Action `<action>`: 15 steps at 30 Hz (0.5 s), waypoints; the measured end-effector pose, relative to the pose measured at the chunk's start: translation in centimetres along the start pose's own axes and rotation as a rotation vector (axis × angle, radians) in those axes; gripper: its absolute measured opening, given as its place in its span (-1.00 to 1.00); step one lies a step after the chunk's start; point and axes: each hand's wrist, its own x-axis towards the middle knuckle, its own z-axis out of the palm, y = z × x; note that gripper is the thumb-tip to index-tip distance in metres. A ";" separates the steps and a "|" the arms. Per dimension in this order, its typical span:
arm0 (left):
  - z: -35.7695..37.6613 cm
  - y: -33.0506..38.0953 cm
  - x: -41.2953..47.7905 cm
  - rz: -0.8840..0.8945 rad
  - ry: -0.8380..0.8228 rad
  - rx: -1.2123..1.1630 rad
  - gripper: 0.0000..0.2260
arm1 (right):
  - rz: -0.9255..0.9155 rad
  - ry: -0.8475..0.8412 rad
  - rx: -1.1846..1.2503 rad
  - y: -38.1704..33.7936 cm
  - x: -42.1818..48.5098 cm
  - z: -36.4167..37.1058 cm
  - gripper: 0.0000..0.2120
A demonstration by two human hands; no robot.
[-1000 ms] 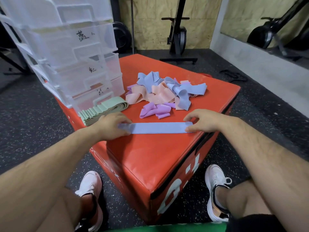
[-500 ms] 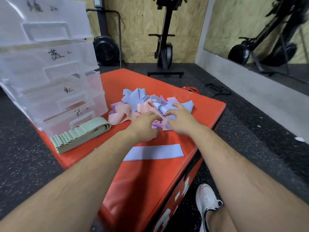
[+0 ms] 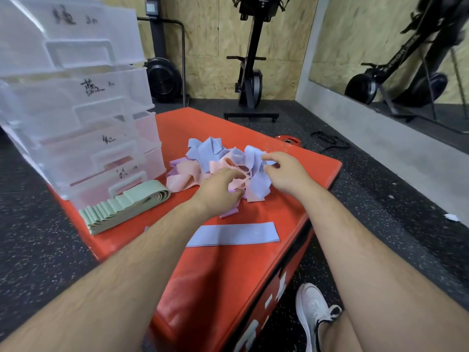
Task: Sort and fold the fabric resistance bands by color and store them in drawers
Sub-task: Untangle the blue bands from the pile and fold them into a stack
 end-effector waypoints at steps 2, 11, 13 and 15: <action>-0.1 0.7 -0.1 0.021 0.033 -0.043 -0.66 | -0.053 0.072 0.070 -0.5 -0.5 -0.8 -0.67; 0.4 2.9 -0.1 -0.123 0.143 -0.536 -0.44 | -0.064 0.072 0.431 -2.3 -3.4 -3.1 -0.66; 0.2 3.5 0.0 -0.156 0.169 -0.716 -0.45 | -0.063 0.049 0.461 -2.4 -3.8 -3.1 -0.67; -0.2 3.6 0.2 -0.177 0.218 -0.833 -0.49 | -0.063 0.024 0.452 -2.3 -4.0 -3.1 -0.70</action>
